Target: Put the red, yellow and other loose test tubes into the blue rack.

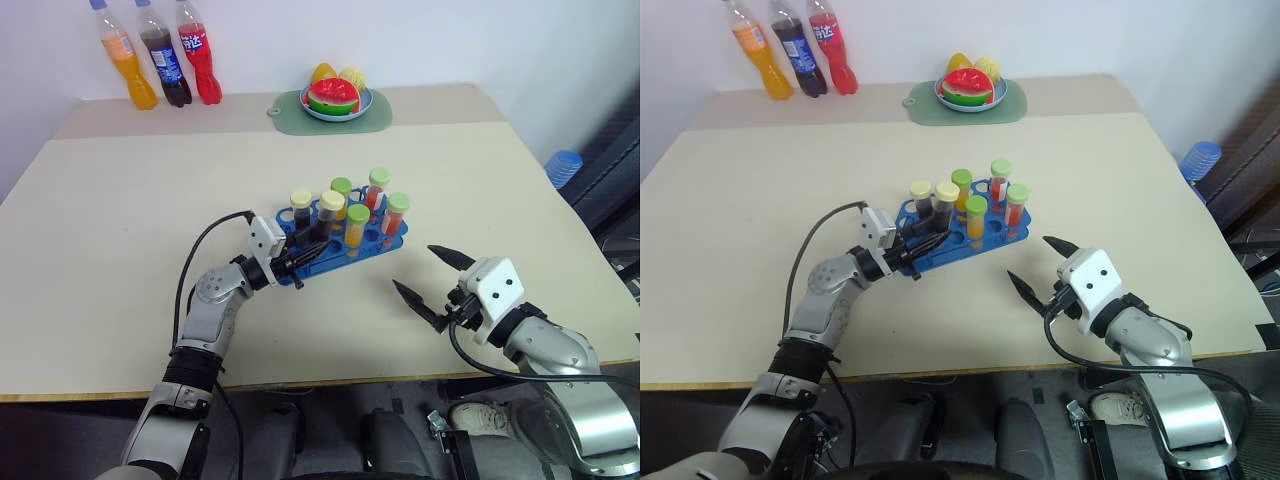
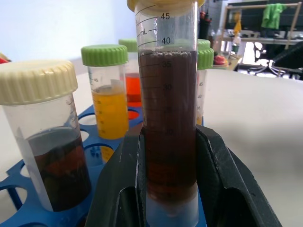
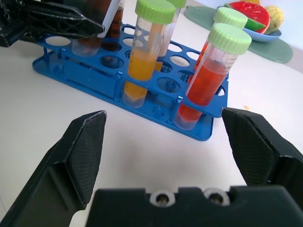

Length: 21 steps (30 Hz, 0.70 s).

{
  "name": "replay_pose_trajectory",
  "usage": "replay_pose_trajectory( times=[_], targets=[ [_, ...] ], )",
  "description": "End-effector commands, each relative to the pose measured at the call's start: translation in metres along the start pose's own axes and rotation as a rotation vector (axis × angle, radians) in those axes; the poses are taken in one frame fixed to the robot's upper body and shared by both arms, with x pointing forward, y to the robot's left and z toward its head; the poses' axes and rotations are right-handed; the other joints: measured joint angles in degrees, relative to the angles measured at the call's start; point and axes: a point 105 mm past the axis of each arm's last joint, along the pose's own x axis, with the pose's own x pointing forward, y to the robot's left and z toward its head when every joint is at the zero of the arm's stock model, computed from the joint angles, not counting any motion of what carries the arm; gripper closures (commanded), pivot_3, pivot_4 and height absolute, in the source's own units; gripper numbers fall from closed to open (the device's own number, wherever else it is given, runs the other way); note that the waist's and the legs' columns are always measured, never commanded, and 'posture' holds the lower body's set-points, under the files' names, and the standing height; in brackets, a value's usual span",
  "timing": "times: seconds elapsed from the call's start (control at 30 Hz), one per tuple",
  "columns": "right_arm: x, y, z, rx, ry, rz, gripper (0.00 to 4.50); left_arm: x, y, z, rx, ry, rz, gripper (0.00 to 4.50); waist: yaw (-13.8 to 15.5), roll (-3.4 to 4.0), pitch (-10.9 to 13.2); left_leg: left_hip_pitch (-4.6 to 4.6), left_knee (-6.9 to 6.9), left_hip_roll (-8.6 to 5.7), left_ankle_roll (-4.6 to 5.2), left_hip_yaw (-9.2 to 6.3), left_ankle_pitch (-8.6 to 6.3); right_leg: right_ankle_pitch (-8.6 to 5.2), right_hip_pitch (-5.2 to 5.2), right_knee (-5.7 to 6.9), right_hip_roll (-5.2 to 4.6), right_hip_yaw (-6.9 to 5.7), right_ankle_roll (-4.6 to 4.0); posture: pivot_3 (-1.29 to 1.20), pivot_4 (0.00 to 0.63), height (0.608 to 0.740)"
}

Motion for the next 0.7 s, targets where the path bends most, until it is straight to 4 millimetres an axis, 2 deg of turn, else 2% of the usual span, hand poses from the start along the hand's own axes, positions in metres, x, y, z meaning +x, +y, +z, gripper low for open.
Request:
replay_pose_trajectory(
  times=[0.03, 0.3, 0.53, 0.7],
  targets=[
    [0.0, 0.001, 0.0068, -0.009, -0.034, -0.009, 0.21, -0.0004, 0.001, 0.0171, 0.057, -0.07, 0.033, 3.67, 0.0, 0.0, 0.0, 0.0, 0.0, 0.0, 0.0, 0.0, 0.0, 0.0, 0.0, 0.0, 0.0, 0.0, 0.0, 0.0, 0.15, 0.74],
    [-0.0003, 0.0015, 0.0067, -0.007, -0.034, -0.007, 0.21, -0.0039, -0.0064, 0.0103, 0.025, -0.035, 0.007, 3.67, 0.0, 0.0, 0.0, 0.0, -0.01, 0.0, 0.0, 0.0, 0.0, 0.0, -0.02, 0.0, 0.01, 0.0, 0.0, 0.0, 0.15, 0.74],
    [-0.0007, 0.002, 0.0067, -0.008, -0.032, -0.001, 0.21, -0.0049, -0.0043, 0.0106, 0.048, -0.027, 0.052, 0.39, 0.0, 0.0, 0.0, 0.0, -0.02, 0.0, 0.0, 0.0, 0.0, 0.0, -0.01, 0.0, 0.0, 0.0, 0.0, 0.0, 0.15, 0.74],
    [-0.0012, 0.0022, 0.0066, -0.009, -0.029, 0.004, 0.21, -0.0048, -0.005, 0.017, 0.046, -0.047, 0.038, 0.39, 0.0, 0.0, 0.0, 0.0, -0.02, 0.0, 0.0, 0.0, 0.0, 0.0, -0.01, 0.0, 0.0, 0.0, 0.0, 0.0, 0.15, 0.74]
  ],
)
